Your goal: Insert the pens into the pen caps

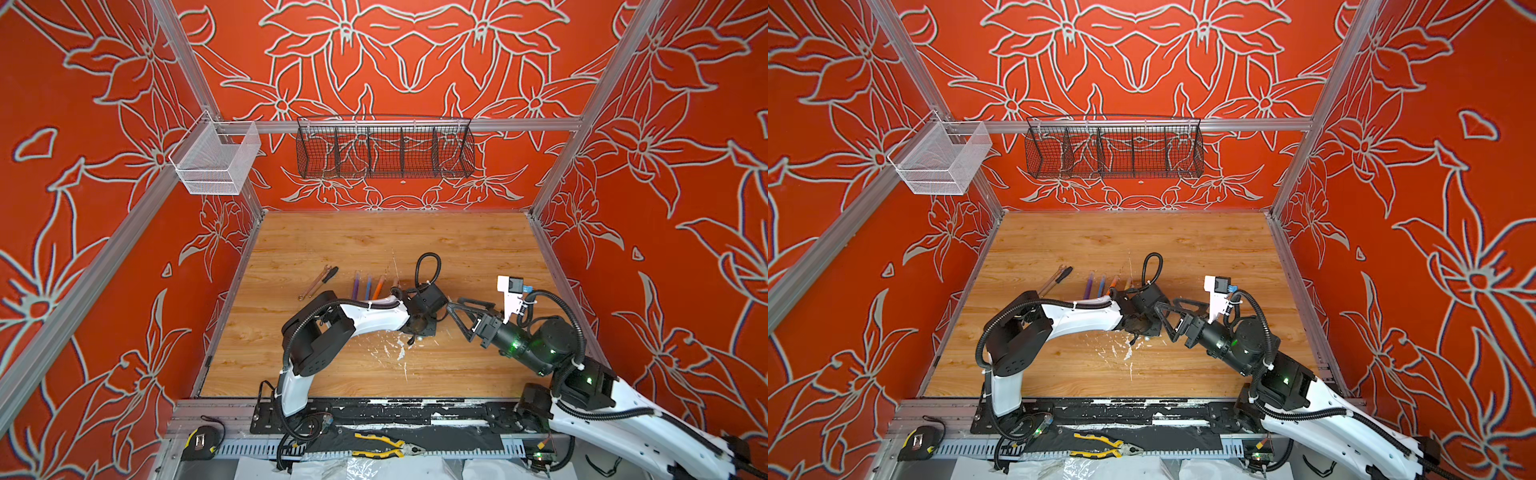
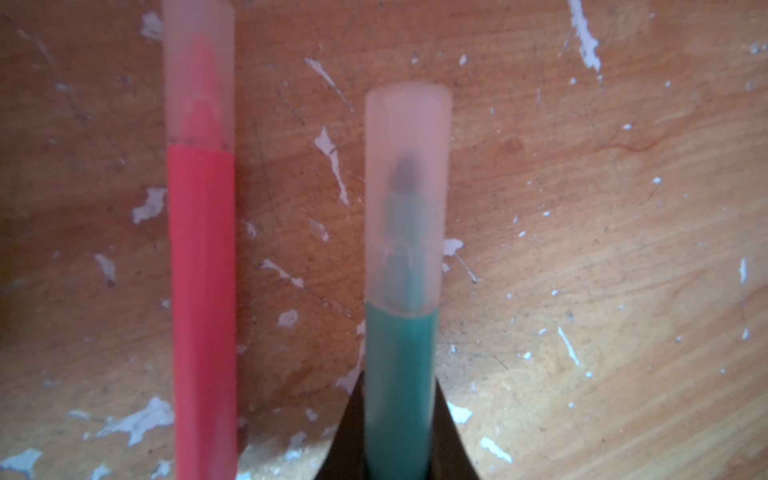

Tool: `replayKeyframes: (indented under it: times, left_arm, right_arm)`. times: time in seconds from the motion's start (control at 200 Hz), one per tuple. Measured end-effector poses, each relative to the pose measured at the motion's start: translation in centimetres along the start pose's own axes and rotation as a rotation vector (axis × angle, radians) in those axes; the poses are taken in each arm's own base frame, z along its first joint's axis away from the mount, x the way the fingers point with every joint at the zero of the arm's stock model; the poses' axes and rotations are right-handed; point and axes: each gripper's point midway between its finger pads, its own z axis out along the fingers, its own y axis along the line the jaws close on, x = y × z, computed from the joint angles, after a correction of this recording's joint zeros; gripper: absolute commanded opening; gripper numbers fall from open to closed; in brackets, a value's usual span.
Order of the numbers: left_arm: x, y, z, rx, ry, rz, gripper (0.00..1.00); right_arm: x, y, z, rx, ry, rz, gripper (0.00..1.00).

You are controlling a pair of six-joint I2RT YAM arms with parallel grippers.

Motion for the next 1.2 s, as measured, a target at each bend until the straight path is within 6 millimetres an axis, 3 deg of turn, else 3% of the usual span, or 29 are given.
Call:
replayKeyframes:
  times: [0.335,0.575,0.686,0.811,0.946,1.031,1.101,1.196]
  left_arm:
    - [-0.1,0.0,-0.1,-0.003,-0.002,0.013,0.30]
    - [-0.3,0.1,-0.3,-0.015,-0.019,0.044,0.37]
    - [-0.9,0.1,-1.5,-0.021,-0.046,0.070,0.47]
    - [-3.4,-0.7,-6.0,0.014,-0.168,0.116,0.65]
    - [-7.1,0.2,-14.2,0.057,-0.414,0.131,0.78]
    - [-9.1,3.6,-18.9,0.003,-0.585,0.077,0.98]
    - [-10.4,7.5,-21.5,-0.085,-0.704,-0.004,0.99]
    - [-10.7,13.0,-22.5,-0.230,-0.822,-0.056,0.99]
  right_arm:
    - [0.2,-1.2,-0.4,0.056,0.004,-0.041,0.98]
    - [-2.2,-3.2,-4.0,0.176,-0.106,-0.076,0.97]
    - [-4.2,-3.3,-5.9,0.243,-0.153,-0.083,0.97]
    - [-5.0,-3.8,-6.9,0.314,-0.157,-0.096,0.98]
    - [-4.2,-4.7,-6.2,0.380,-0.097,-0.127,0.98]
    - [-3.9,-5.4,-5.2,0.468,-0.042,-0.159,0.98]
    - [-4.5,-5.6,-4.0,0.559,-0.012,-0.194,0.97]
    - [-6.4,-5.2,-2.0,0.668,-0.017,-0.258,0.98]
